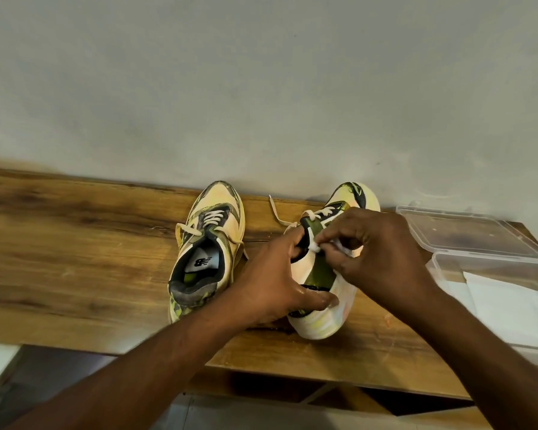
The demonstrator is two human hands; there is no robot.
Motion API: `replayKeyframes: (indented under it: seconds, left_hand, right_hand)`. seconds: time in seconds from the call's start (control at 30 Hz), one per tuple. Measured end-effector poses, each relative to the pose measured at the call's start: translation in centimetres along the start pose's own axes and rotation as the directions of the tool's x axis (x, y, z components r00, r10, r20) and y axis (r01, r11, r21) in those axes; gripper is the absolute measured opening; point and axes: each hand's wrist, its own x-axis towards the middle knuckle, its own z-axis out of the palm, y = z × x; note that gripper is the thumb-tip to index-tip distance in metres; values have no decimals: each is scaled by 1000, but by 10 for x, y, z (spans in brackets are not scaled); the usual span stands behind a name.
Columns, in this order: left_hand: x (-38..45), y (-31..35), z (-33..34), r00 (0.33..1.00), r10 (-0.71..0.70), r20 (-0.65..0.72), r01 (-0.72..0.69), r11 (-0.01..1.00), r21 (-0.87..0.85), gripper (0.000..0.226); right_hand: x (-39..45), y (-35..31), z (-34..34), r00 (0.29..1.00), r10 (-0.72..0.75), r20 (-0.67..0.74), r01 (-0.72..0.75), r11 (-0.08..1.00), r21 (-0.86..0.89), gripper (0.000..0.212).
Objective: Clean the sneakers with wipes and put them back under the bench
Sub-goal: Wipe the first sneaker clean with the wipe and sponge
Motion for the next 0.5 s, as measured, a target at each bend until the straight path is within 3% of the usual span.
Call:
replayKeyframes:
  seconds: [0.1,0.17,0.27,0.37,0.43,0.5]
  left_hand:
    - [-1,-2,-4,1000,5,1,-5,1000,-20,82]
    - [-1,-1,-4,1000,2,2,-2,1000,-27,86]
    - [0,1,0,1000,-14,14,15,999,-29,98]
    - [-1,1,3,1000,-4,12,4,1000,-8,95]
    - [-1,1,1,1000,0,9,0,1000,-23,87]
    - [-2,1,-1,1000,11,6,-10,999,-30,82]
  right_hand:
    - [-2,-10,-4,973,-66,220,35,989,142,26]
    - [-2,-4,-14,955,-46,292,10,992,124,27]
    - [0,13,-16,996,26,91,-27,1000,2,26]
    - [-1,10,-4,994,90,-62,-91,996,-12,21]
    - [-3,-1,1,1000,22,6,-22,1000,13,22]
    - [-4,-8,-5,981,-6,194,-16,994,111,23]
